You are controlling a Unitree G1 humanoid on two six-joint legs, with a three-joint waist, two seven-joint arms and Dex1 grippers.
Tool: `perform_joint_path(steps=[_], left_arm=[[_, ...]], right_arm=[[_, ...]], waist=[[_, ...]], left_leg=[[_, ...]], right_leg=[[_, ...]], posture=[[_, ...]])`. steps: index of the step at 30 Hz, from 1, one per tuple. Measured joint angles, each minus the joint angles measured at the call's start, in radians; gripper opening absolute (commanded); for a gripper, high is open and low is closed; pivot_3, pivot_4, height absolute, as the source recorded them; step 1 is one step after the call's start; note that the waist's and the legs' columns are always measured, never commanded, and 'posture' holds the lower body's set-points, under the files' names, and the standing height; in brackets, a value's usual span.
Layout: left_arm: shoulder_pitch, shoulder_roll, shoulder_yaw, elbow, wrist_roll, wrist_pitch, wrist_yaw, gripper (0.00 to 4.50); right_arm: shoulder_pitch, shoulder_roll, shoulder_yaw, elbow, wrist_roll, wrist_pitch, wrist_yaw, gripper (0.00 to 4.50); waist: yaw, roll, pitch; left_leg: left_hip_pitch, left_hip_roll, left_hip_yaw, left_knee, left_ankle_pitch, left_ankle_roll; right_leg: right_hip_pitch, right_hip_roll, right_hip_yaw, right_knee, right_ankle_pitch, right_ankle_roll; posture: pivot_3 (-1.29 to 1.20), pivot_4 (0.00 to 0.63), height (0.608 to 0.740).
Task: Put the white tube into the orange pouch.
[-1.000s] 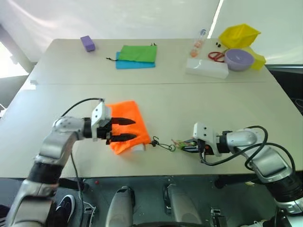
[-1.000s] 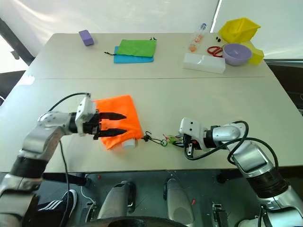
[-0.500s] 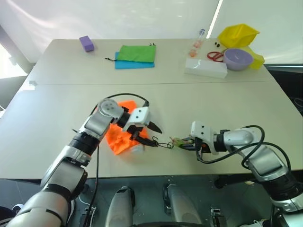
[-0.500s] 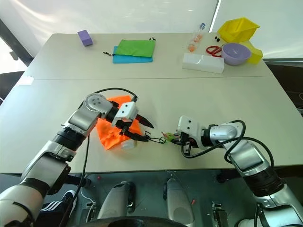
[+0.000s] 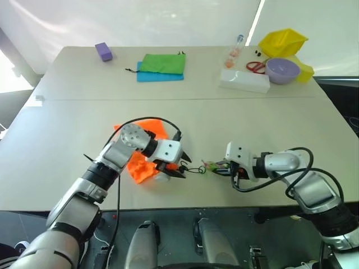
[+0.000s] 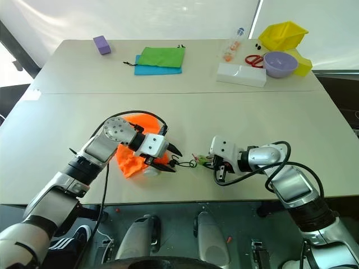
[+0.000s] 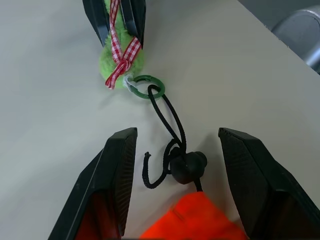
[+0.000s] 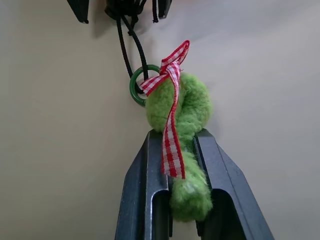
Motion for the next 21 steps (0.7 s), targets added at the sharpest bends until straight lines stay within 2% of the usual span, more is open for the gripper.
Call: perform_joint_path(steps=[8,12,16,19,21], left_arm=[[0.0,0.006,0.027,0.0,-0.027,0.029,0.012,2.79],[0.014,0.022,0.133,-0.052,-0.149,0.132,0.01,2.79],[0.076,0.145,0.272,-0.15,-0.279,0.248,-0.013,2.79],[0.198,0.255,0.335,-0.231,-0.297,0.251,-0.028,2.79],[0.29,0.283,0.361,-0.275,-0.3,0.248,-0.02,2.79]], right_arm=[[-0.002,0.0,0.0,0.003,-0.001,-0.002,0.007,0.01],[-0.004,0.002,0.0,0.009,-0.002,-0.006,0.007,0.01],[0.002,0.003,0.0,0.007,-0.001,-0.012,0.004,0.01],[0.007,0.0,-0.002,0.008,0.001,-0.017,0.005,0.01],[0.011,-0.004,-0.007,0.011,0.001,-0.022,0.006,0.01]], waist=[[-0.001,0.0,0.0],[-0.004,0.0,0.0],[-0.009,0.0,0.0],[-0.008,0.0,0.0],[-0.003,0.0,0.0]], left_leg=[[0.0,0.0,0.0,0.0,0.0,0.0],[0.0,0.0,0.0,0.0,0.0,0.0],[0.002,0.001,0.0,-0.002,0.0,0.0],[0.002,0.001,0.0,-0.002,0.0,0.0],[0.002,0.001,0.0,-0.002,0.0,0.0]], right_leg=[[0.0,0.0,0.0,0.0,0.0,0.0],[0.0,0.0,0.0,0.001,0.0,0.0],[-0.001,0.001,0.0,0.003,0.0,0.0],[-0.001,0.001,0.0,0.003,0.0,0.0],[0.0,0.0,0.0,0.002,0.0,0.0]], posture=[[0.0,0.15,0.74],[0.0,0.15,0.74],[0.0,0.15,0.74],[0.0,0.15,0.74],[0.0,0.15,0.74]])
